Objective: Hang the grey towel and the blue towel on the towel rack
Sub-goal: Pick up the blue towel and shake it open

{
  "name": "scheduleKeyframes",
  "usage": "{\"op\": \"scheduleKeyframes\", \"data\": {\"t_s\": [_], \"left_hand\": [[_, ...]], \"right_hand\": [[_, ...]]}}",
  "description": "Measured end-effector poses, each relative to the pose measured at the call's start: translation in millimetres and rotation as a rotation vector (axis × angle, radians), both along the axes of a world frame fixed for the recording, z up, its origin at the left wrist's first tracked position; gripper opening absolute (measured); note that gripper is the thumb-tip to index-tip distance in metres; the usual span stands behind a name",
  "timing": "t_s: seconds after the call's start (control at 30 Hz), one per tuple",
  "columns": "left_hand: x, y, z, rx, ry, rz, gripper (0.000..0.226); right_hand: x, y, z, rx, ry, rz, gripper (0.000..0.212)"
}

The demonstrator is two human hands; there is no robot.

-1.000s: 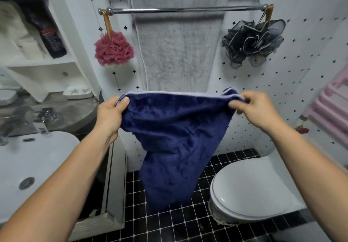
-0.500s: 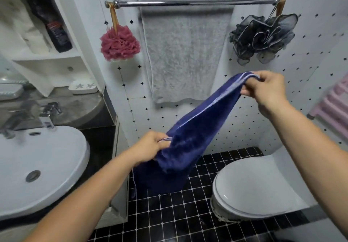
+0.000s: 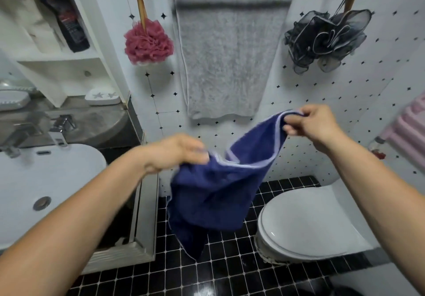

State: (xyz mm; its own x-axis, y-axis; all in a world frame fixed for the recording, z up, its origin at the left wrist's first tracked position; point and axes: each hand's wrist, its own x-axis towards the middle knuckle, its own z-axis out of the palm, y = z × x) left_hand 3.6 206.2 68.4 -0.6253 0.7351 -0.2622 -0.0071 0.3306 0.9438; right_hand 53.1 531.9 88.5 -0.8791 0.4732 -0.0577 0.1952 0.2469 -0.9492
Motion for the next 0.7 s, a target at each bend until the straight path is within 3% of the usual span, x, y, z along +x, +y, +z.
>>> {"op": "scheduleKeyframes", "data": {"t_s": [0.07,0.1,0.23,0.3,0.43,0.5,0.6,0.7], "left_hand": [[11,0,-13,-0.16,-0.065,-0.258,0.013],[6,-1,-12,-0.152,-0.048,-0.189,0.019],[-44,-18,7,0.009,0.019,0.77,0.019],[-63,-33,6,0.053,0.005,0.968,0.023],[-61,-32,10,0.048,0.114,0.898,0.021],[-47,-23,12,0.043,0.096,0.748,0.017],[-23,-17,2,-0.112,0.03,0.364,0.014],[-23,-26,-3,-0.098,-0.008,0.364,0.019]], "right_hand": [[-6,4,-1,-0.032,0.093,-0.104,0.016],[-4,3,-2,-0.045,0.072,-0.04,0.012],[29,-1,-3,0.084,-0.443,0.676,0.006],[36,5,-2,0.038,-0.488,0.739,0.014],[19,11,1,0.097,-0.171,0.139,0.011],[8,15,1,0.045,-0.013,-0.098,0.015],[0,20,0,-0.023,0.068,-0.163,0.008],[3,21,-6,-0.072,0.046,-0.192,0.015]]}}
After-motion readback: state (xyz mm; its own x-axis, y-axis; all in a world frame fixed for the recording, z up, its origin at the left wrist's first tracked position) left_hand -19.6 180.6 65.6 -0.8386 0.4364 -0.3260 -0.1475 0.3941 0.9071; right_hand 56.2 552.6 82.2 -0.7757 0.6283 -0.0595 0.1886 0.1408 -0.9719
